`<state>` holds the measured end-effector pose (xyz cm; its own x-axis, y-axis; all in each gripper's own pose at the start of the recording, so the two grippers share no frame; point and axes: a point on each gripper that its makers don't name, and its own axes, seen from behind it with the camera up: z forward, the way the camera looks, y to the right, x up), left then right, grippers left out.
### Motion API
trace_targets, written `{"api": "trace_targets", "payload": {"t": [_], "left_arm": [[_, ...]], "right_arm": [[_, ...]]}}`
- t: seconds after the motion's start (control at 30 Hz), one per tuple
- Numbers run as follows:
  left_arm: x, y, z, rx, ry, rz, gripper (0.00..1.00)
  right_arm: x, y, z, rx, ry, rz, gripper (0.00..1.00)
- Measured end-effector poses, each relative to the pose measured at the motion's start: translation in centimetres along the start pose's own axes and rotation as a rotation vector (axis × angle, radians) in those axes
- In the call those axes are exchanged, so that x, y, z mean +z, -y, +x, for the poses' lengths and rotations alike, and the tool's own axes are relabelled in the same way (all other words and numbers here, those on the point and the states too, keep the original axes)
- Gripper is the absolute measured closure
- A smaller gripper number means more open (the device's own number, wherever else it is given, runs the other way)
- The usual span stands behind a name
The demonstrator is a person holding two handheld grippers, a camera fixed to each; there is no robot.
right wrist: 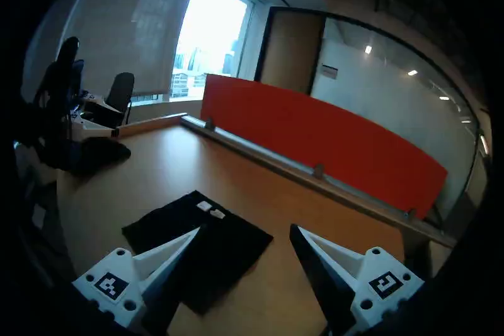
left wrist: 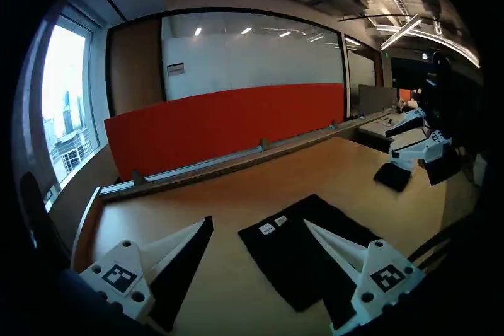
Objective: Fold towel
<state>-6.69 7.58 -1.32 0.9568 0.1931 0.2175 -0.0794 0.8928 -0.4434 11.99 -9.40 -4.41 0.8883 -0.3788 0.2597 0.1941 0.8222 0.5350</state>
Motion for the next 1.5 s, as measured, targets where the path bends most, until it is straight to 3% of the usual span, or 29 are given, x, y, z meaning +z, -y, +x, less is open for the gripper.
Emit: {"api": "trace_targets", "payload": {"t": [0.53, 1.0, 1.5], "left_arm": [[2.0, -3.8, -7.1, 0.037, 0.11, -0.091, 0.05], [3.5, -6.3, -13.1, 0.08, 0.208, -0.153, 0.04], [5.0, -8.2, -18.8, 0.072, 0.314, -0.21, 0.05]], "right_arm": [[1.9, 2.8, -6.0, 0.007, 0.087, 0.057, 0.0], [4.3, 4.1, -11.7, 0.014, 0.168, 0.079, 0.0], [5.8, 6.2, -17.6, 0.002, 0.272, 0.142, 0.0]]}}
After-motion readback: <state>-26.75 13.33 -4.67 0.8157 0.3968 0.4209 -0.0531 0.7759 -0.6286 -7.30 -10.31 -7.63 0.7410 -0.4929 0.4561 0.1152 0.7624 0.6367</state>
